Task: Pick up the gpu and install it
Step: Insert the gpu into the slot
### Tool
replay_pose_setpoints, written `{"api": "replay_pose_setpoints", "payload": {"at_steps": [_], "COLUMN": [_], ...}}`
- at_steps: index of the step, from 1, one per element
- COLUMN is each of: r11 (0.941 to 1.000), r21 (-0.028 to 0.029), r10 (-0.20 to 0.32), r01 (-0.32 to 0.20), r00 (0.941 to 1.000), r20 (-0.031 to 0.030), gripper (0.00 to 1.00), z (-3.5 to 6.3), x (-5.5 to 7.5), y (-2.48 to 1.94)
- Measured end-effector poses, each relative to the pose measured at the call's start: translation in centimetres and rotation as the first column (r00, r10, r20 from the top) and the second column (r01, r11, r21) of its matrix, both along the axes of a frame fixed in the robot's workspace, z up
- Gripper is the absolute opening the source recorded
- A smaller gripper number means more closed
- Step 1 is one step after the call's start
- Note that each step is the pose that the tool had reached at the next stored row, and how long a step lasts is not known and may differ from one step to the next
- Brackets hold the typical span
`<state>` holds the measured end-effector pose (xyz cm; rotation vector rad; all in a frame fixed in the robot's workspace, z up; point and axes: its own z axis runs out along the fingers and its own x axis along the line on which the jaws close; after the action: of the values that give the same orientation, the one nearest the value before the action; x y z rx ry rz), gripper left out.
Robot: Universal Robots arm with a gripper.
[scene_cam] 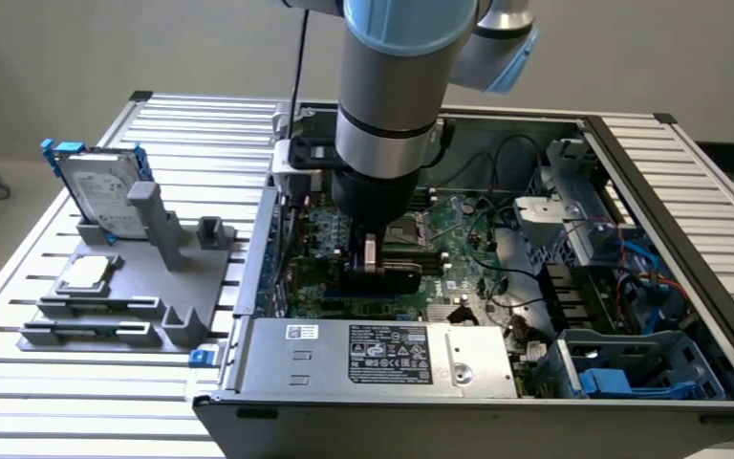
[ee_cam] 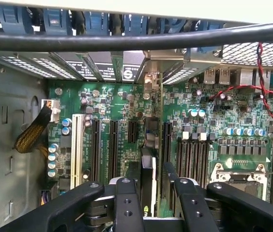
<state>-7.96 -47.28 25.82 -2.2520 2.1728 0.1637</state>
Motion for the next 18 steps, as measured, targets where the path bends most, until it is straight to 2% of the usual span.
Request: {"api": "replay_pose_setpoints", "payload": {"at_steps": [6,11,18], "r11": [1.0,1.0,1.0], "r21": [-0.0005,-0.0001,-0.0005], "r10": [0.0,0.0,0.0], "r01": [0.0,0.0,0.0], "r00": [1.0,1.0,0.9999], "r20": [-0.0041,-0.0097,-0.0163], "gripper": [0.34,0.34,0.34], "z": [0.12,0.93,3.54], "x": [0.0,0.0,0.0], "y": [0.0,0.0,0.01]}}
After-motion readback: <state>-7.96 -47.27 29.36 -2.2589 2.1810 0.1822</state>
